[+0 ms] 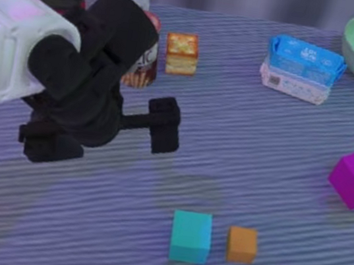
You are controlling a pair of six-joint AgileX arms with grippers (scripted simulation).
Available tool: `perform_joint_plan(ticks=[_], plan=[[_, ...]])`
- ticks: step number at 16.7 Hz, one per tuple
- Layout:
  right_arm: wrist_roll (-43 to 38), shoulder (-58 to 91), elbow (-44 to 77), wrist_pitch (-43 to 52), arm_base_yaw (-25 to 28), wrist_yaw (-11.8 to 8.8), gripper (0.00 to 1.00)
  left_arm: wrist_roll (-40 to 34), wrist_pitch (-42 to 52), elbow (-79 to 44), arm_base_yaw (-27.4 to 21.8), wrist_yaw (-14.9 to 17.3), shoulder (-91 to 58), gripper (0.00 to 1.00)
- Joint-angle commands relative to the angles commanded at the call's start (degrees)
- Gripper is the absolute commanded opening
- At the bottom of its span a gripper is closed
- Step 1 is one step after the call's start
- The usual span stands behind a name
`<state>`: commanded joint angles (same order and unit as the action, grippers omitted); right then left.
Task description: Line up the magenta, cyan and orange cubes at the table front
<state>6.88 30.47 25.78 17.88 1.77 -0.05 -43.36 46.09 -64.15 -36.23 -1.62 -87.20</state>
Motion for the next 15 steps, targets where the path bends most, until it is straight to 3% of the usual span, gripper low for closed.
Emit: perform_joint_plan(ticks=[9, 15], plan=[[10.5, 54.4, 37.4, 27.4, 2.5, 0.3, 1.0, 22.0, -24.6, 41.0, 22.7, 0.9, 50.4, 1.0], [15.7, 78.6, 56.4, 40.4, 3.8, 0.3, 1.0, 37.3, -39.7, 58.9, 33.6, 1.5, 78.5, 1.0]])
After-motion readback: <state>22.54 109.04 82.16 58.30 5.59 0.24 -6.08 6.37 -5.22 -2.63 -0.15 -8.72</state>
